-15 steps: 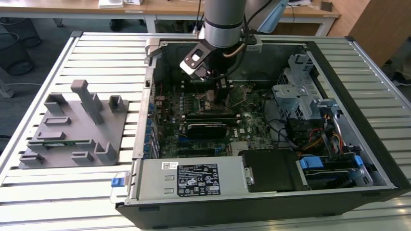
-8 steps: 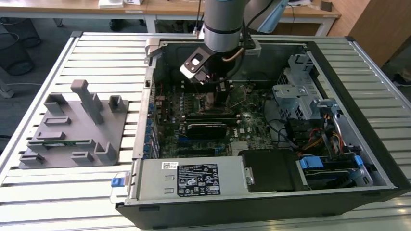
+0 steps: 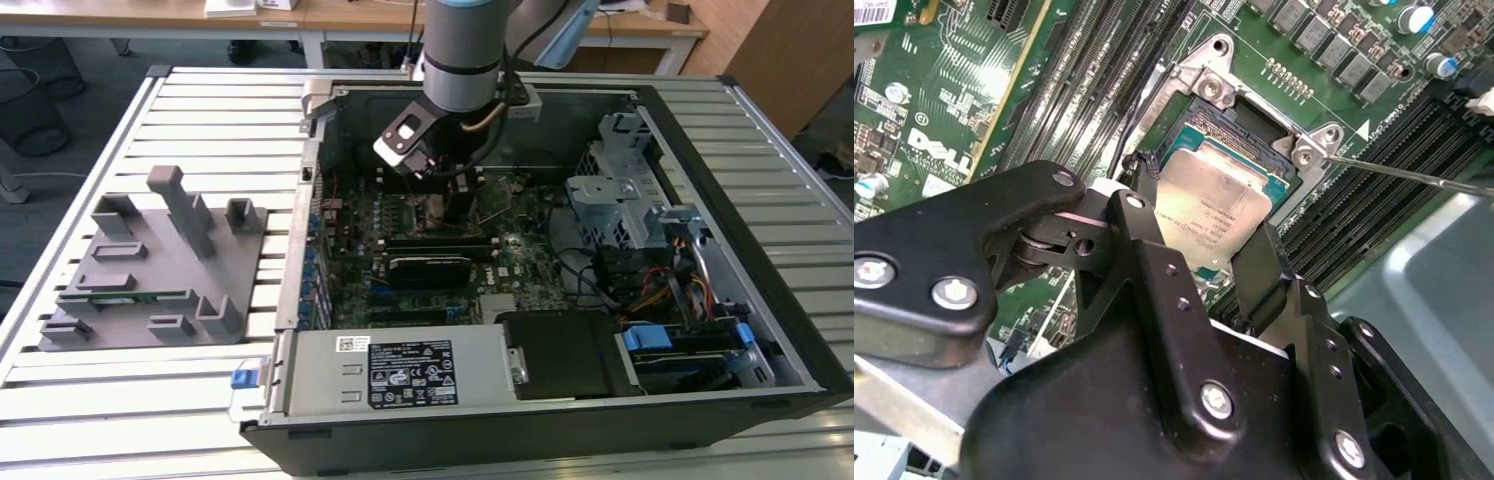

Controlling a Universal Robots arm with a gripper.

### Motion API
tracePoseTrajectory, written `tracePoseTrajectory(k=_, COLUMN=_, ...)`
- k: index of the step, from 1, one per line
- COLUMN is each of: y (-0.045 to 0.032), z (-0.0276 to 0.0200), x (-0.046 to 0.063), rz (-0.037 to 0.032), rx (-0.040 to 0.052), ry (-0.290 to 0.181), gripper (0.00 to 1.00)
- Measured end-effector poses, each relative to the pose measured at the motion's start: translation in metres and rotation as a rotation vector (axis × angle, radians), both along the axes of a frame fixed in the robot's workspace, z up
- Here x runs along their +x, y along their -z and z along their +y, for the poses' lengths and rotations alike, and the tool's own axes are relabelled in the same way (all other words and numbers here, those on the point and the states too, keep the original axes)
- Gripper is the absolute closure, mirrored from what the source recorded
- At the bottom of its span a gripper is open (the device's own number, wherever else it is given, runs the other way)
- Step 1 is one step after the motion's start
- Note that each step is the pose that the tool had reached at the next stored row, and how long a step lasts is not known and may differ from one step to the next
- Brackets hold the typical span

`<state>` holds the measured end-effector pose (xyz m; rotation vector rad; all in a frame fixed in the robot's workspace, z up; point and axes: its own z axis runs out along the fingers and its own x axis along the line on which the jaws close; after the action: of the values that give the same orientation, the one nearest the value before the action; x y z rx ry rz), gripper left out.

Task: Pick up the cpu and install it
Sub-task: 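Place the cpu into insertion slot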

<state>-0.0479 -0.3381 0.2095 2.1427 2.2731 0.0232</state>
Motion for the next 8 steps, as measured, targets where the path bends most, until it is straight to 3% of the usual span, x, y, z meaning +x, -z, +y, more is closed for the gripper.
tracePoseTrajectory(k=8, y=0.0033, z=0.0002, x=-0.0002, rz=0.0, rx=-0.0001, ry=0.027, gripper=0.46)
